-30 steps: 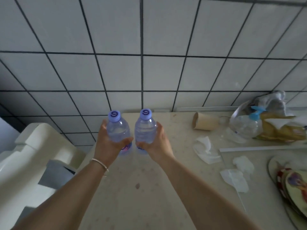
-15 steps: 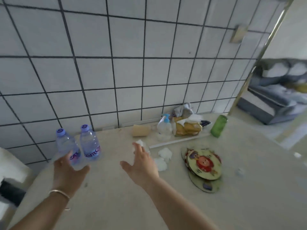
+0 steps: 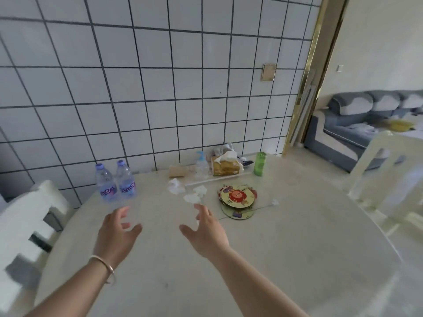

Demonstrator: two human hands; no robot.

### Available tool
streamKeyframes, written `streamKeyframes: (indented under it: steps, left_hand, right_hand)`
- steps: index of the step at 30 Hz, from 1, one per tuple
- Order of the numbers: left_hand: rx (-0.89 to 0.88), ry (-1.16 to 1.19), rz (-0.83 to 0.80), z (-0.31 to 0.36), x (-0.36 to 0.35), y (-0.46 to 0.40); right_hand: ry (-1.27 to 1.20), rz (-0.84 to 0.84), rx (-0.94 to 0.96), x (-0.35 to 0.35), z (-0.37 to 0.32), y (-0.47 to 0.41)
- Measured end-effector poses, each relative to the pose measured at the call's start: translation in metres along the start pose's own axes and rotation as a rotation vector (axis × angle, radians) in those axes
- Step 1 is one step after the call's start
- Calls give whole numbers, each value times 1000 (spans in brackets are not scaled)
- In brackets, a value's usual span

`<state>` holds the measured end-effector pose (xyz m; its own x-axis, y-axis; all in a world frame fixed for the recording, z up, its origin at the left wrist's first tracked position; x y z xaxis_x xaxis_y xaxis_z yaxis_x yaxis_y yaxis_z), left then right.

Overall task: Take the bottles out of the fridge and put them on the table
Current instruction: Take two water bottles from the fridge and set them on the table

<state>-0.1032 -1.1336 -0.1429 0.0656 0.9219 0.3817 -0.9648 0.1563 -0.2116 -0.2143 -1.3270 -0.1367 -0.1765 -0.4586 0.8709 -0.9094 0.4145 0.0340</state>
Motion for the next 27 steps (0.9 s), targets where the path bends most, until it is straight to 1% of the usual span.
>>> streamKeyframes:
  steps: [3, 6, 9, 14, 17, 20, 23, 27]
  left_hand:
    - [7, 8, -1, 15, 14, 49]
    - [-48, 44, 0, 32, 29, 93]
    - [-104, 35, -46, 40, 43, 141]
    - [-137, 74, -108, 46, 71, 222]
    - [-143, 59, -152, 48, 95, 267]
    - [-111, 83, -145, 46, 124, 312]
    - [-90, 104, -126, 51, 151, 353]
    - [-113, 109, -60, 58, 189, 410]
  right_hand:
    - [-4, -2, 7, 4, -2, 48]
    - [-16, 29, 11, 8, -8, 96]
    - [-41, 65, 1, 8, -12, 155]
    - [-45, 111, -67, -2, -10, 254]
    - [-59, 142, -99, -13, -17, 310]
    - [-42, 158, -54, -19, -35, 357]
    - [-44, 180, 49, -17, -61, 390]
    - [-66, 165, 195, -24, -92, 435]
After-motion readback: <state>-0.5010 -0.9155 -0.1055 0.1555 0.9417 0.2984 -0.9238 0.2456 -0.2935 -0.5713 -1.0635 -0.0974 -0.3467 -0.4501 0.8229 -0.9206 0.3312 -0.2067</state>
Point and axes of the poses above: each hand's wrist, its own y-axis away from the middle knuckle, its own x-axis out of the back of the hand, z = x × y, the point moved 5 cm from there along -y, towards the middle knuckle, and after that the axes turned 14 degrees about y, right-handed, at the moved point
